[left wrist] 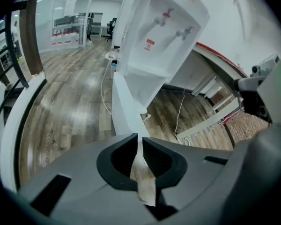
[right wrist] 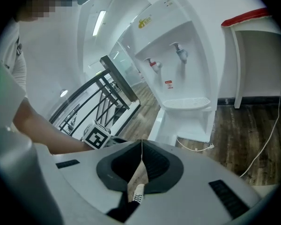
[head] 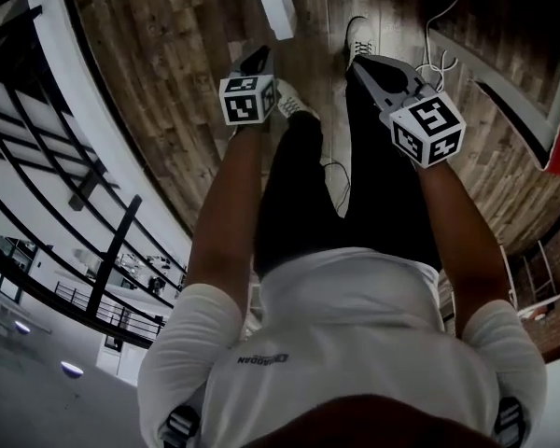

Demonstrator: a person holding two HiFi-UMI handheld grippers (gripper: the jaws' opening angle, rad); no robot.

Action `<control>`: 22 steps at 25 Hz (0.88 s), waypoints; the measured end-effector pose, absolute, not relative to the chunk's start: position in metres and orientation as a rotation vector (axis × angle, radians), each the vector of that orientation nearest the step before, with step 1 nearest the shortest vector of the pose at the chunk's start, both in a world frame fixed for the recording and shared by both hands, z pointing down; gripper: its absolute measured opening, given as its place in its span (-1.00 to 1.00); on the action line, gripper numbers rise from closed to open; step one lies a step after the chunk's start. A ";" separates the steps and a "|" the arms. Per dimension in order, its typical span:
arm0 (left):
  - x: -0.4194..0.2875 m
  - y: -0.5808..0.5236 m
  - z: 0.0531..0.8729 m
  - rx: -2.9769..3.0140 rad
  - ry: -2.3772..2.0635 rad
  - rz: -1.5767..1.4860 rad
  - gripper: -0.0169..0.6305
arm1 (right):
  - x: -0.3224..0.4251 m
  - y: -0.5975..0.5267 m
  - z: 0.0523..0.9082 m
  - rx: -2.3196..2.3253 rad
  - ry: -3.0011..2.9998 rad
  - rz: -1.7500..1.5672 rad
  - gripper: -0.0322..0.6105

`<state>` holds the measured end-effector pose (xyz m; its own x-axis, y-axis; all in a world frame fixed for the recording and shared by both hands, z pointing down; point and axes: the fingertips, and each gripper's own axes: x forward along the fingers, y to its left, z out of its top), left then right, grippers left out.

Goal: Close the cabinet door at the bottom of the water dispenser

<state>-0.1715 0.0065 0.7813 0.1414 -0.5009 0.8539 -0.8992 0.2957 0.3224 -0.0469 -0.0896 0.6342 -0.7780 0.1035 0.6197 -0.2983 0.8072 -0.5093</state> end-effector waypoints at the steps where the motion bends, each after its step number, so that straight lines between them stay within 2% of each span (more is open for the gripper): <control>1: -0.169 0.006 0.792 1.355 -1.491 0.482 -0.89 | -0.043 -0.091 0.636 0.152 -2.333 0.803 -0.83; 2: -0.167 0.005 0.800 1.358 -1.476 0.489 -0.71 | -0.039 -0.092 0.638 0.161 -2.330 0.808 -0.83; 3: -0.165 0.003 0.809 1.356 -1.465 0.494 -0.65 | -0.035 -0.093 0.640 0.168 -2.327 0.812 -0.83; 8: -0.166 -0.005 0.843 1.325 -1.425 0.519 -0.65 | -0.023 -0.098 0.650 0.188 -2.323 0.829 -0.83; 11: -0.161 -0.009 0.847 1.338 -1.401 0.491 -0.55 | -0.017 -0.102 0.656 0.207 -2.321 0.842 -0.83; 22: -0.128 -0.030 0.854 1.428 -1.295 0.595 -0.55 | 0.010 -0.122 0.662 0.299 -2.307 0.900 -0.83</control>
<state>-0.1283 -0.0302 0.8538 0.2851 -0.3844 0.8780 -0.9167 0.1581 0.3669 0.0101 -0.1217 0.6616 -0.7722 0.0182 0.6351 -0.4167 0.7400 -0.5279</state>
